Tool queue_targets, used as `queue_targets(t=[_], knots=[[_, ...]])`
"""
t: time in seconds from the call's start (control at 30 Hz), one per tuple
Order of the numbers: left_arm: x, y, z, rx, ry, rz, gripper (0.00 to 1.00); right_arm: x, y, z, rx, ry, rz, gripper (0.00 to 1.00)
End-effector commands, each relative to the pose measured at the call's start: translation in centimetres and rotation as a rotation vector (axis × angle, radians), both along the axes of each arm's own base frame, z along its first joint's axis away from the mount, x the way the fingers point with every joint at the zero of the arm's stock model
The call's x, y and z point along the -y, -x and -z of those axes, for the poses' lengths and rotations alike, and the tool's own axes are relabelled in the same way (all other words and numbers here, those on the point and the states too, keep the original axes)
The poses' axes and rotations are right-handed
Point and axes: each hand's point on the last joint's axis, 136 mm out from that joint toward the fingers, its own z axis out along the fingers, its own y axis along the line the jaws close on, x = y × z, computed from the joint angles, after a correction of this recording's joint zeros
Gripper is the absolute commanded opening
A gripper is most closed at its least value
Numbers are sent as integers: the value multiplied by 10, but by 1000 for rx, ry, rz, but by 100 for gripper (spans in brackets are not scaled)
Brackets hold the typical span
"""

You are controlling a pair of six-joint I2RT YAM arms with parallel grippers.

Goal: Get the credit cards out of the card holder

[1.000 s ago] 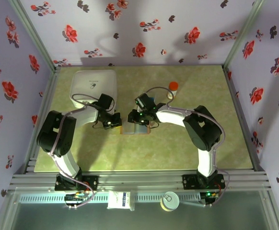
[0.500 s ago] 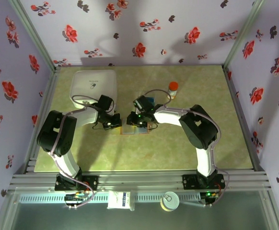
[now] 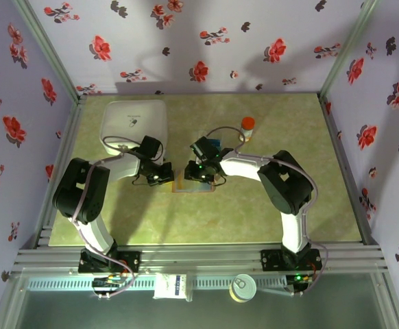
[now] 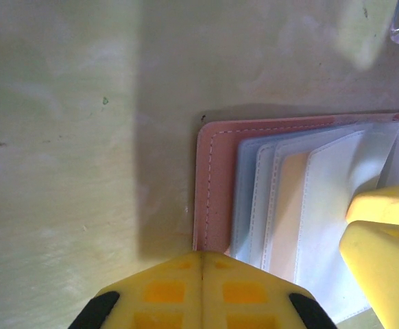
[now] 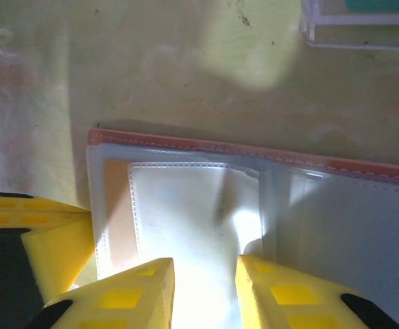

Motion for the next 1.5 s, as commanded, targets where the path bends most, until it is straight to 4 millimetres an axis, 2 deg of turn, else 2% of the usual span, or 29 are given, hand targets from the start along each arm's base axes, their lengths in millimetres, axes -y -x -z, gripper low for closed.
queue_targets(t=[0.0, 0.2, 0.33, 0.5, 0.77, 1.13, 1.33, 1.47], knots=[[-9, 5, -1, -6, -32, 9, 5, 13, 6, -1, 7, 56, -6, 31], [-5, 0, -26, 40, 4, -11, 6, 10, 5, -4, 34, -10, 5, 31], [3, -1, -45, 67, 64, -29, 8, 11, 4, -1, 22, -78, 22, 30], [18, -1, -57, 74, 140, -38, 15, 12, 1, 2, 5, -163, 51, 29], [41, -1, -42, 37, 160, -9, 23, 19, 3, 8, -12, -225, 70, 27], [45, -3, -25, 7, 153, -18, 29, 22, 5, 9, -25, -248, 73, 26], [49, -3, -23, -3, 163, -20, 29, 18, 5, 8, -32, -278, 75, 26], [54, -4, -24, -11, 187, -16, 26, 16, 6, 6, -35, -296, 78, 26]])
